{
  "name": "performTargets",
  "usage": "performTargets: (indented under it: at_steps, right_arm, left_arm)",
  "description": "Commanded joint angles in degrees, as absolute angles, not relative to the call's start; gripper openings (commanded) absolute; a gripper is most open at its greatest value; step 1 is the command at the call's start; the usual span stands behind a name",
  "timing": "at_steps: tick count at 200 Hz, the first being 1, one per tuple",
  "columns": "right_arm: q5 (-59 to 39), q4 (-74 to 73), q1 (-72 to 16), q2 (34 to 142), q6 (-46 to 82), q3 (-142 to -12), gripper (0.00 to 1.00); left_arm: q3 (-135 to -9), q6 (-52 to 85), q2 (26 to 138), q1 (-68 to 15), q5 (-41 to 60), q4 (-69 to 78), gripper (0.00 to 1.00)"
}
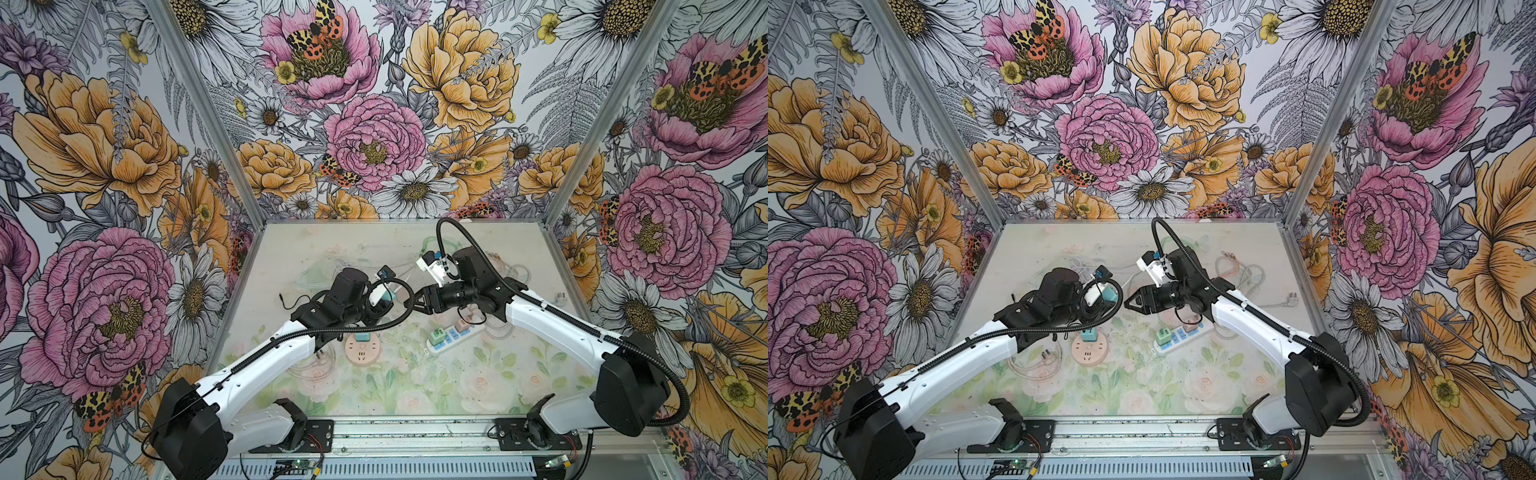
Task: Insert the plug
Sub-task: 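Lift the teal charger with the left gripper toward the right gripper, then grasp the teal charger with the right gripper and open the left gripper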
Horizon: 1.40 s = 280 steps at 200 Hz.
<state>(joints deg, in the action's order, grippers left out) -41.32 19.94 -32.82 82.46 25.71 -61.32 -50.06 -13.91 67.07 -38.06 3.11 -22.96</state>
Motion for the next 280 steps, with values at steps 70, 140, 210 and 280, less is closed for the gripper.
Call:
performTargets:
  at_steps: [70, 140, 210, 280]
  right_arm:
    - [-44.2, 18.1, -33.5, 85.0, 26.1, -64.6, 0.54]
    - [-44.8, 17.9, -34.2, 87.0, 26.6, -66.2, 0.54]
    - [-47.0, 18.0, -34.6, 87.9, 27.0, -65.4, 0.51]
    - [-47.9, 18.1, -34.8, 89.3, 27.4, -65.7, 0.47]
  left_arm:
    - [-48.6, -16.0, 64.4, -40.3, 8.1, -19.6, 0.25]
    - [-49.4, -17.7, 66.0, -43.1, 7.0, -21.3, 0.25]
    - [-51.0, -20.9, 66.8, -43.4, 6.5, -22.6, 0.26]
    - [-52.2, -22.6, 67.9, -44.6, 6.2, -22.5, 0.26]
